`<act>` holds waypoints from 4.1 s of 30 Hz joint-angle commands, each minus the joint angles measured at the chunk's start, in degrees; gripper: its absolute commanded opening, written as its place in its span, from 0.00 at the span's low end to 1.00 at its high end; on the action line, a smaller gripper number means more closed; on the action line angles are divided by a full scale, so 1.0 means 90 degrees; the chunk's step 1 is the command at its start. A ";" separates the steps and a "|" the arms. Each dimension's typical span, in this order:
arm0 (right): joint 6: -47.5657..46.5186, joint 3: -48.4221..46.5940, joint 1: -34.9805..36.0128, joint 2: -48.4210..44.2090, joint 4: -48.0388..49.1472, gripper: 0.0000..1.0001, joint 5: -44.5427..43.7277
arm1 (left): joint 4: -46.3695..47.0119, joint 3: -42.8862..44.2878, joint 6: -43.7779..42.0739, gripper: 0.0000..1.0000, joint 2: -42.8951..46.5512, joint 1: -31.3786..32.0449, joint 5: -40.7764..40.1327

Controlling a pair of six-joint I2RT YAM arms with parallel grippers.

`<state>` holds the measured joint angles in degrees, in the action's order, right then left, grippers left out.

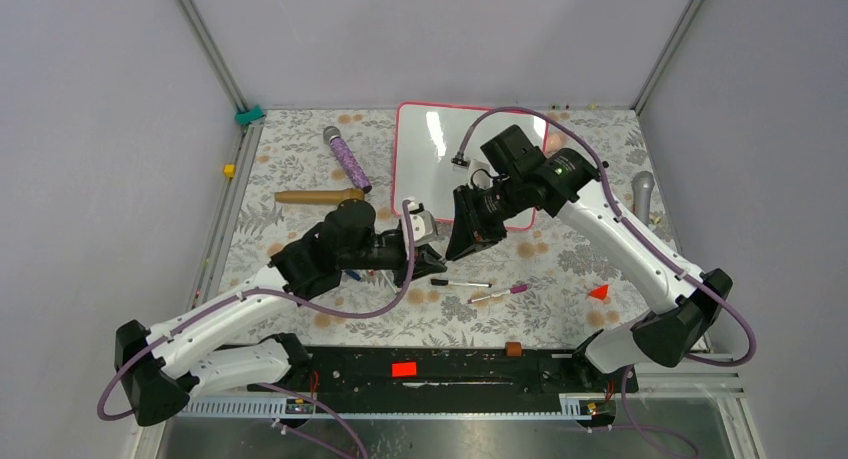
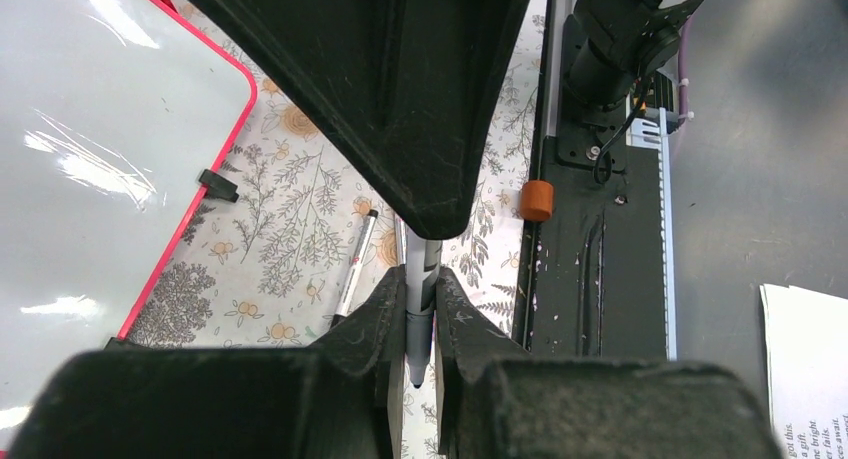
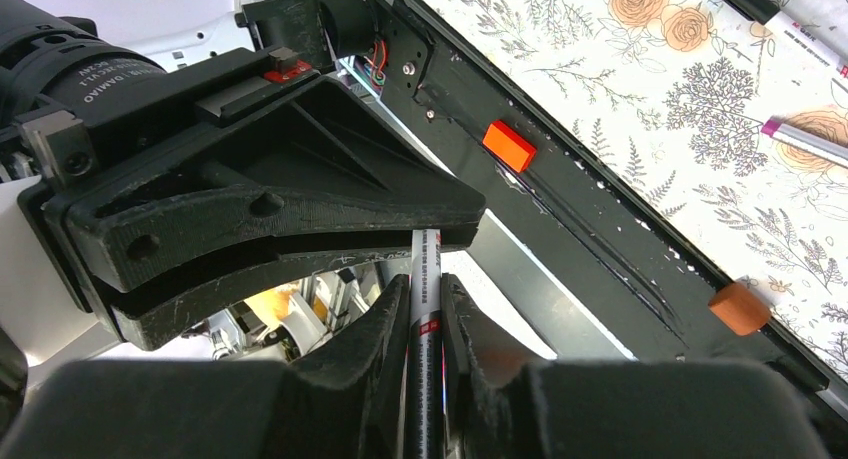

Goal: Write a sentence on the whiteboard
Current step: Pass from the left arm to the right, then move the whiteboard to the center of the board.

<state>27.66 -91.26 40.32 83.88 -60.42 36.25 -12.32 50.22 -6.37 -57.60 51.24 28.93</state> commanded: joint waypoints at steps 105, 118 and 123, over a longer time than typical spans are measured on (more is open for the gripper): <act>0.0764 0.0881 -0.3346 -0.1866 0.1272 0.00 -0.2422 | 0.0349 0.1596 0.4709 0.97 -0.2588 -0.4951 0.0269; 0.1093 0.1400 -0.3345 -0.2669 0.1290 0.00 -0.1854 | 0.2914 0.1900 0.3589 0.93 -0.4782 -0.4952 0.0746; 0.1293 0.1702 -0.3339 -0.2997 0.1463 0.00 -0.1780 | 0.3318 0.2007 0.3597 0.87 -0.5314 -0.4936 0.1498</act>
<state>37.47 -77.47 10.44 59.35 -49.36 18.22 9.72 65.12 28.21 -103.18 6.87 35.11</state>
